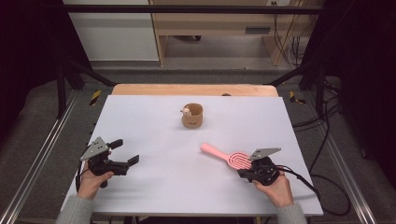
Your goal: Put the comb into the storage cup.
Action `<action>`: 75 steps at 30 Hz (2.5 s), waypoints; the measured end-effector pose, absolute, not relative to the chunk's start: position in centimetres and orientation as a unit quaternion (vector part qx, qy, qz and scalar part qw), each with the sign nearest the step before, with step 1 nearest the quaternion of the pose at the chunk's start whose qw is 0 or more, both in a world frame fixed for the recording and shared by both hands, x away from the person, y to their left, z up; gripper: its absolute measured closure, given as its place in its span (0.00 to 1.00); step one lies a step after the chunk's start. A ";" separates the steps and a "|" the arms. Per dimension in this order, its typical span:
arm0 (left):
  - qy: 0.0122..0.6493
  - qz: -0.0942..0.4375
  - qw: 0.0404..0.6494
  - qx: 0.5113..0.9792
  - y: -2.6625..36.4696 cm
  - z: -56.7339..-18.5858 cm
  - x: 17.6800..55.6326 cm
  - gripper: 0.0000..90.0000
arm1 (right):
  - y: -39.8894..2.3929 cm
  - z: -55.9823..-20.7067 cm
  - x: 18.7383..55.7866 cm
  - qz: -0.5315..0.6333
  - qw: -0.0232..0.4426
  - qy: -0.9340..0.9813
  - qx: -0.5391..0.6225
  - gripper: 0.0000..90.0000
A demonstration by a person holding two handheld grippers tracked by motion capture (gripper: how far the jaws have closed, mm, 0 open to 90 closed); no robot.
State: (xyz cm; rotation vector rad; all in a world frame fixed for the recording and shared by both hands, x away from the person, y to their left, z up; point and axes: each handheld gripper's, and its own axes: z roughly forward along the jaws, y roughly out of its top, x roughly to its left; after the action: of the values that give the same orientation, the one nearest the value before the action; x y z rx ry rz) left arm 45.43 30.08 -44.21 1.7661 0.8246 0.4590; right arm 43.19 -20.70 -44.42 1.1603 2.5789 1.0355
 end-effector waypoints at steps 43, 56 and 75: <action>0.348 0.194 0.538 0.743 30.1 -44.2 45.5 0.02 | -21.4 -43.3 43.3 0.387 0.102 0.822 0.406 0.97; 0.349 0.192 0.535 0.745 30.0 -44.4 45.6 0.02 | -19.7 -42.2 44.2 0.411 0.118 0.811 0.400 1.00; 0.349 0.192 0.534 0.746 30.0 -44.4 45.6 0.02 | -16.0 -41.8 47.4 0.410 0.127 0.805 0.410 1.00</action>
State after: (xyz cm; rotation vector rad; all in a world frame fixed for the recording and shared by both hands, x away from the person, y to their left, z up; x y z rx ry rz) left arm 45.59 29.97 -44.45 1.7781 0.8312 0.4568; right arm 47.36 -15.97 -41.83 1.1927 2.3431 1.1926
